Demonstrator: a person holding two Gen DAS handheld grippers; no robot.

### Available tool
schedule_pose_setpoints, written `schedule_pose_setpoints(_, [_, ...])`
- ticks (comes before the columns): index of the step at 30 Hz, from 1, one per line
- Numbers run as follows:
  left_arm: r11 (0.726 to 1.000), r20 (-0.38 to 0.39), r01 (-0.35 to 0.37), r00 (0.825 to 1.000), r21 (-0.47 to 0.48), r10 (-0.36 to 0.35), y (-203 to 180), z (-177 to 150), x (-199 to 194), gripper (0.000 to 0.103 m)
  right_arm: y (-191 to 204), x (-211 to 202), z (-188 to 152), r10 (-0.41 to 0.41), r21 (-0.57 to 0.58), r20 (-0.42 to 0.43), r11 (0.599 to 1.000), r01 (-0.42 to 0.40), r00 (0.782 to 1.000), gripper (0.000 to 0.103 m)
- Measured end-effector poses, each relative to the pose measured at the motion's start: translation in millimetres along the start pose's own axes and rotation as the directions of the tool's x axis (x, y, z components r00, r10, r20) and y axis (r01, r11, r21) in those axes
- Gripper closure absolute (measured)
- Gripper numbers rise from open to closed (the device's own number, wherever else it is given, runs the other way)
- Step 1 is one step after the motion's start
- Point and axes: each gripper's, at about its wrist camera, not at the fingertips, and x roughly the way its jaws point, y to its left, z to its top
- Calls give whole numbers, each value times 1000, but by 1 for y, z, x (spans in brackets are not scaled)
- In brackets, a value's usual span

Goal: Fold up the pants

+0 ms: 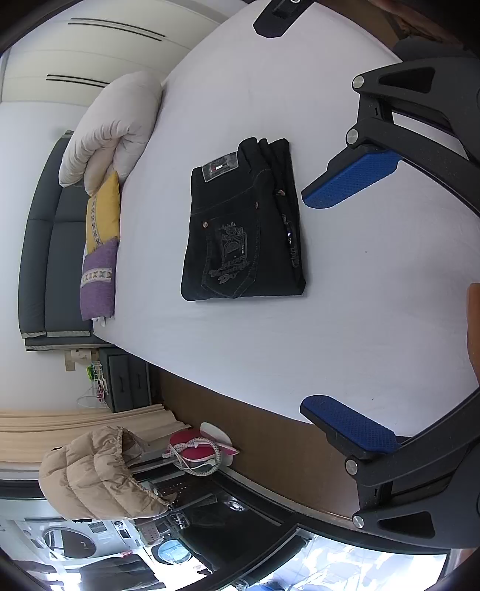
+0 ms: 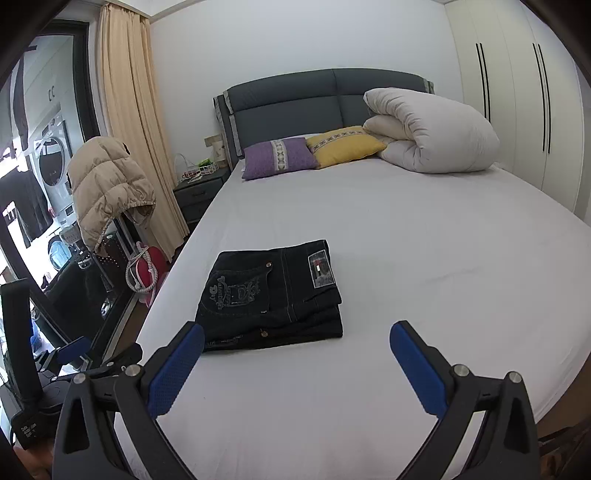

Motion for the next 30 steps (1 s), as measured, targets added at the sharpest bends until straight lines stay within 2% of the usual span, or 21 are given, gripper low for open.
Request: schedule_pose_setpoints(30, [1000, -4, 4, 1000, 1, -4, 0, -1, 6, 0, 4, 2, -6, -7, -4, -25, 1000, 7, 1000, 0])
